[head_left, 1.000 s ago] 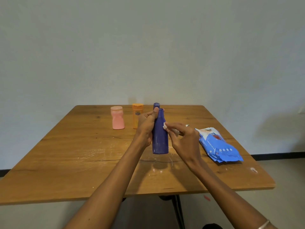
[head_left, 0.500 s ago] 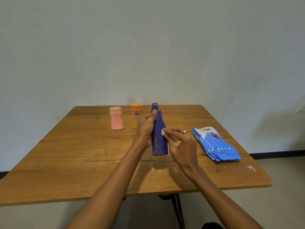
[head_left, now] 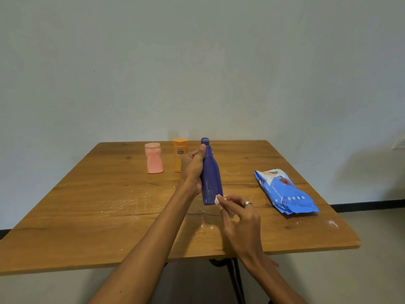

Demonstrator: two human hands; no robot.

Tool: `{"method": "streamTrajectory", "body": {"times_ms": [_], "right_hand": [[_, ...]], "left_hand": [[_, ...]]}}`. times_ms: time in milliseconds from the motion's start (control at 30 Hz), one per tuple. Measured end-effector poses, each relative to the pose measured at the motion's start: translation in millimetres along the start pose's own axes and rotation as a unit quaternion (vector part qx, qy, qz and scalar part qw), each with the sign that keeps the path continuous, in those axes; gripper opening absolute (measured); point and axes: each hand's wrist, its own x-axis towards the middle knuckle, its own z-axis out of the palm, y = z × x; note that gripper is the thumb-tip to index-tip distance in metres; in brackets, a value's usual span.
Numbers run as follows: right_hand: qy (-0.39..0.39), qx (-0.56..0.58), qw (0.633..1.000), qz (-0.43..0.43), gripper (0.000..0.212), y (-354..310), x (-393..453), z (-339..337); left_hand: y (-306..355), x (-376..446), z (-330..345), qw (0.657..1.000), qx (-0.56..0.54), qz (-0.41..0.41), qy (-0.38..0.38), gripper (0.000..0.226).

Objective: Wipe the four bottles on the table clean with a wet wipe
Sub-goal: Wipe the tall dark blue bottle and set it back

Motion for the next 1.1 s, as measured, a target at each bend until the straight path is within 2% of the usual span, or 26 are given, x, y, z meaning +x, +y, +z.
{"method": "streamTrajectory", "body": {"times_ms": [100,200,400,767,867,967,1100], "right_hand": [[-0.027,-0.043,0.997,-0.057,0.034,-7.1,-2.1,3.0],[-0.041,-0.051,0.995,-0.068,0.035,-6.8,-1.2,4.2],[0.046,0.010,0.999,0.020,0.029,-7.4,4.8,0.1],[-0.042,-0.099,0.990,-0.090,0.044,-21.7,-8.3,18.7],[-0.023,-0.062,0.996,-0.059,0.043,-19.3,-6.9,12.2],[0.024,-0.019,0.999,-0.019,0.031,-15.6,-1.4,3.6],[0.044,-0.003,0.999,-0.003,0.026,-15.6,21.8,-1.6]], "left_hand": [[-1.0,-1.4,2.3,1.000,0.002,0.000,-0.005,0.029],[2.4,-4.2,2.4,1.000,0.008,0.001,0.005,0.028],[8.9,-6.5,2.4,1.000,0.001,0.003,0.020,0.029],[3.5,-10.9,4.8,1.000,-0.012,0.004,0.018,0.031],[4.4,-9.4,1.1,1.000,-0.021,-0.004,0.018,0.037],[5.5,-11.3,-0.9,1.000,-0.015,-0.009,0.020,0.028],[5.6,-17.3,4.6,1.000,-0.009,-0.016,0.004,0.028]]}}
